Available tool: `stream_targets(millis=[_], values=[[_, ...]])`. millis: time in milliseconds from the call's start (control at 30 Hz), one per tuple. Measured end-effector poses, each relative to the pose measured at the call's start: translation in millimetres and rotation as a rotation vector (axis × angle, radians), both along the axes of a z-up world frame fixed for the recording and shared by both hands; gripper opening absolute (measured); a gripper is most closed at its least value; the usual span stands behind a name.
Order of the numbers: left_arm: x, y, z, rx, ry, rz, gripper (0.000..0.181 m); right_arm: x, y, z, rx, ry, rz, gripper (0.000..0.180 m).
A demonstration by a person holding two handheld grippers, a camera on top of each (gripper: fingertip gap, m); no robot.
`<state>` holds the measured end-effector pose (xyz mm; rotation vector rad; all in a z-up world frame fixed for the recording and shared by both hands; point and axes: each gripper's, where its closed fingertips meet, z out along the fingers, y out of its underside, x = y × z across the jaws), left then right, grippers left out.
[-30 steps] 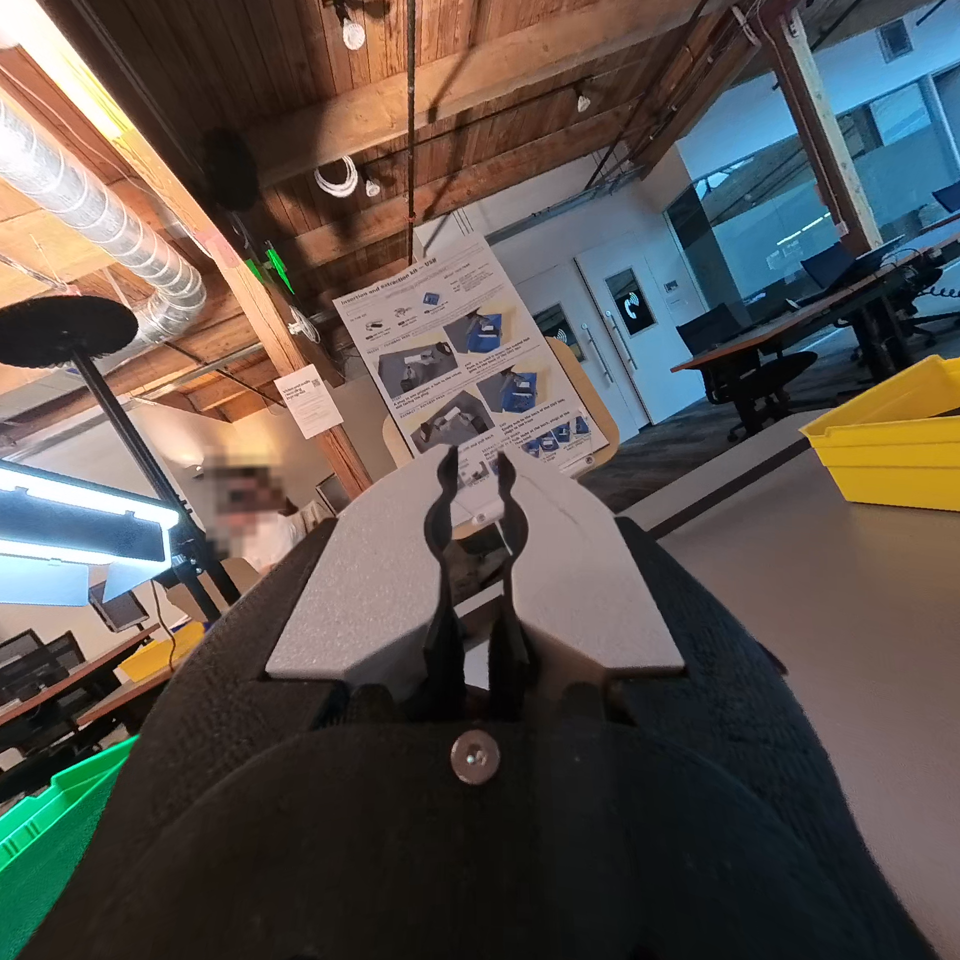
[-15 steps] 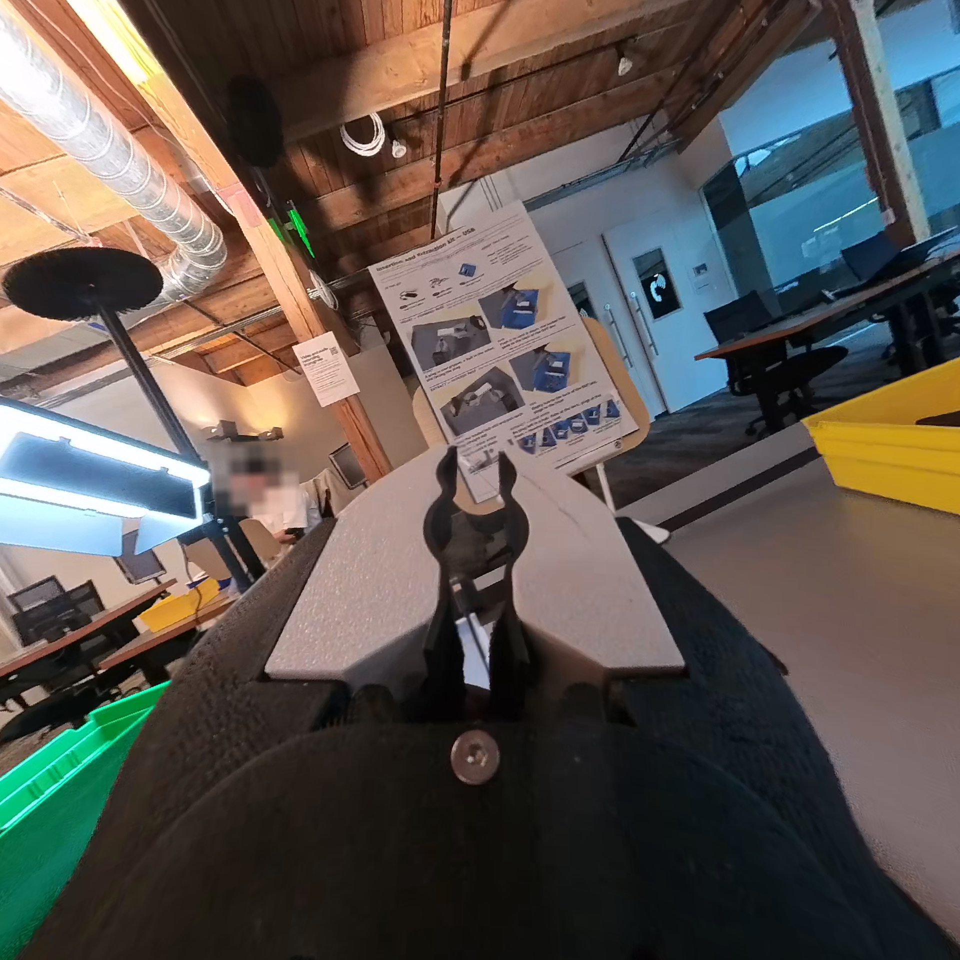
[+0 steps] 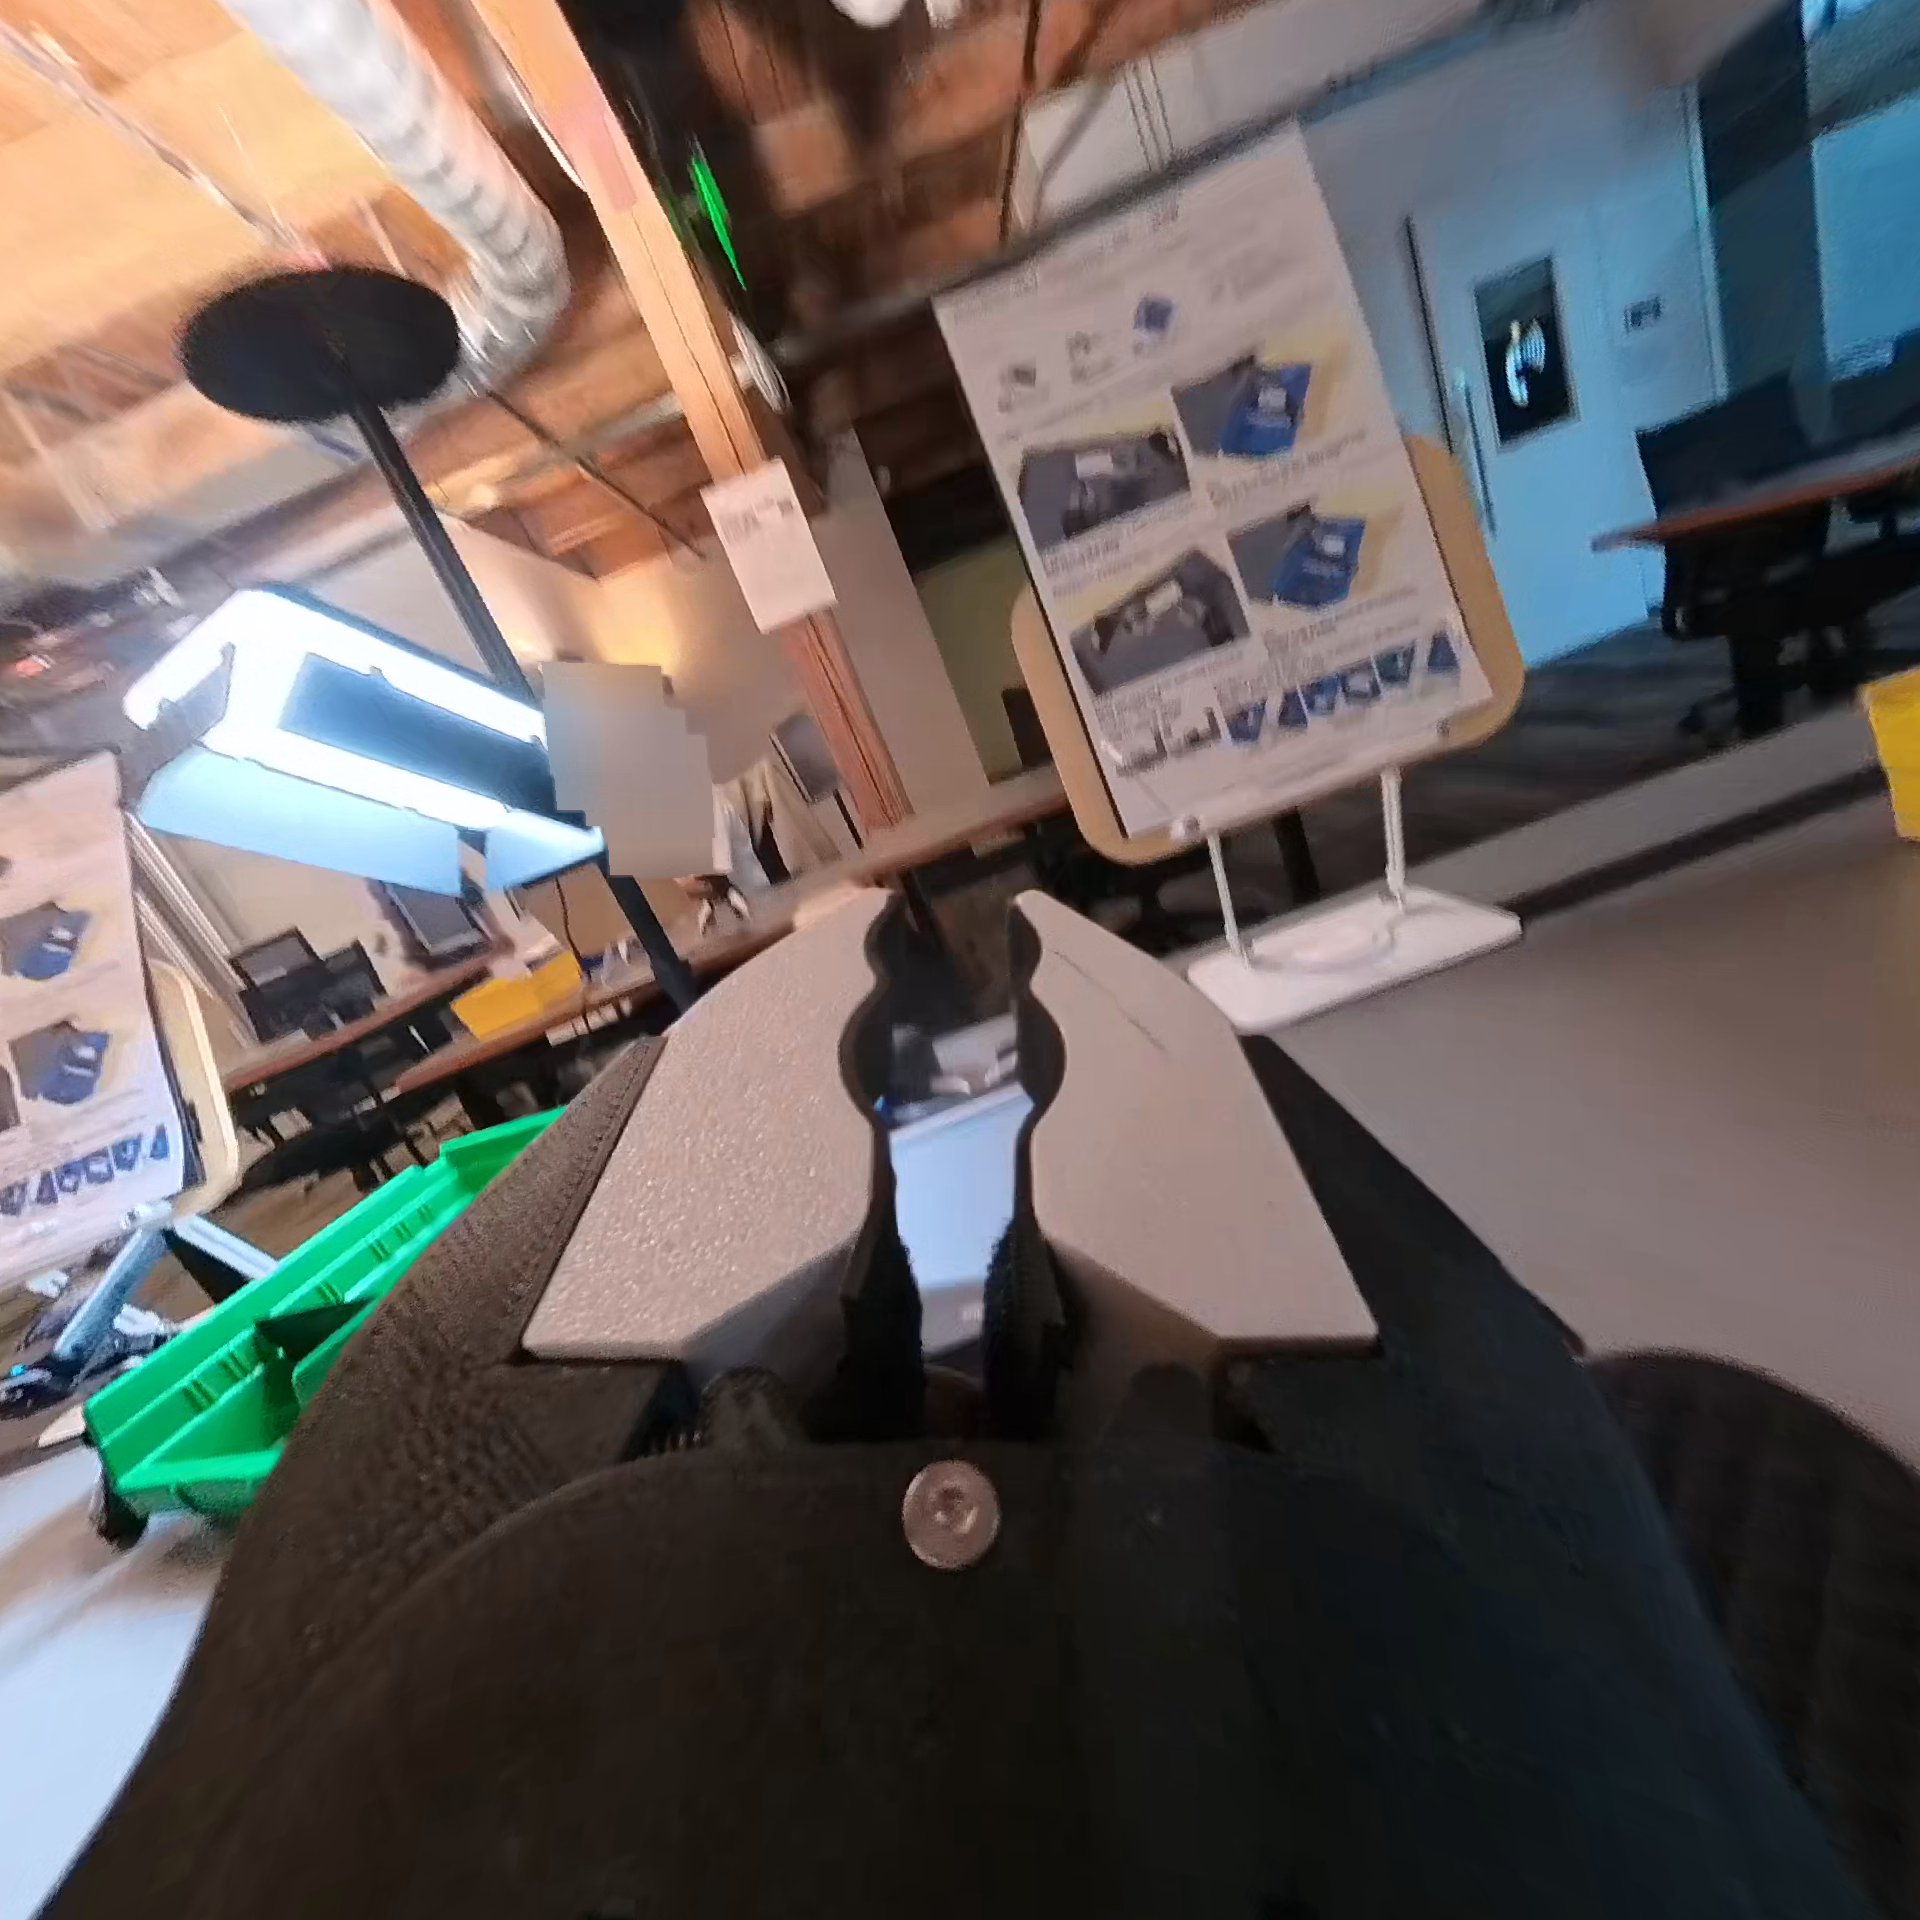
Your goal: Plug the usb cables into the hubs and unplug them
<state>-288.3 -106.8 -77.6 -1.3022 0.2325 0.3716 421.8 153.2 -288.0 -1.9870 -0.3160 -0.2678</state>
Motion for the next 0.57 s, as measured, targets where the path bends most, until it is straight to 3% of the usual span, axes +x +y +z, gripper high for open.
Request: stream_targets(millis=[133, 267, 400, 567], values=[[-8.4, 11.9, -39.6, -0.256, 0.018, -0.01, 0.027, -7.1, -30.3, 48.8, 0.243, 0.153, -0.054, 0.052], [-10.2, 22.8, -62.8, -0.372, 0.039, 0.018, 0.031, -31.2, -73.4, 105.3, 0.477, 0.269, 0.033, 0.061], [6.0, 33.0, -81.6, -0.476, 0.024, -0.07, 0.032, -90.4, -121.4, 152.2, 0.559, 0.267, 0.305, 0.075], [-5.9, 60.7, -104.9, -0.766, 0.318, -0.18, 0.032, -163.3, -182.3, 185.0, 0.645, 0.221, 0.652, 0.075]])
